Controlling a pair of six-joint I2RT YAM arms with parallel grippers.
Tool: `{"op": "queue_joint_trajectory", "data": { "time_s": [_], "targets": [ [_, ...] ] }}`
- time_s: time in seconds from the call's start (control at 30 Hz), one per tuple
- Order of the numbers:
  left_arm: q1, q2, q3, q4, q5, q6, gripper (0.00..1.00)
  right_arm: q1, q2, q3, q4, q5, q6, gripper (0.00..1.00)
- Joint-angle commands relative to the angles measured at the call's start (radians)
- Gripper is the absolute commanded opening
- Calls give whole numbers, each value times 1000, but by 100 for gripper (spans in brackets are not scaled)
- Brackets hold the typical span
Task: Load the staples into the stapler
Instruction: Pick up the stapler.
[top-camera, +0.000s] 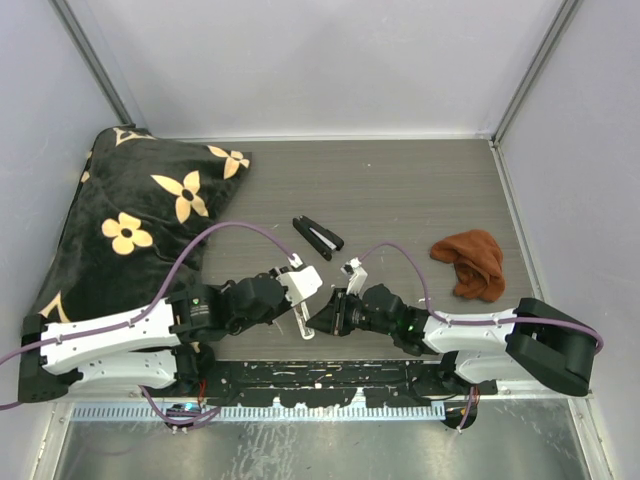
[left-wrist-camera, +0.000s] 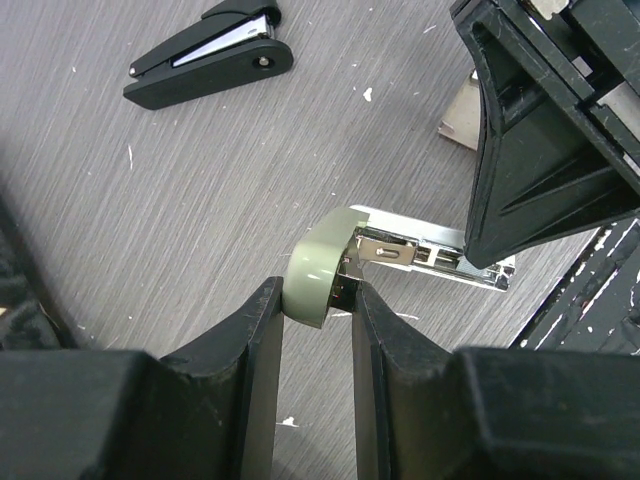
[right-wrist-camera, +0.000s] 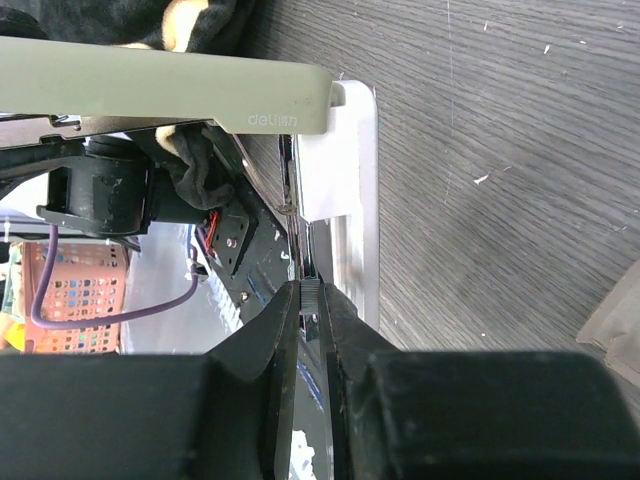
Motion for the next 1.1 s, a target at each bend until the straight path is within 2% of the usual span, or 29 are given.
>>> {"op": "queue_joint_trajectory", "data": {
  "time_s": [0.0,0.23,0.43,1.07],
  "targets": [
    [-4,-61,-2,148,2,31,0,6,8,-13,25,6,-12,18],
    [-5,-67,-29,172,54,37,0,5,5,-17,52,15,18,18],
    [-5,-92,-49,198,79,39,0,9,36,-8,128,-75,-60,18],
    [-5,-91,-61,199,84,51,0,20,4,-32,304,-111,-67,18]
  ]
}}
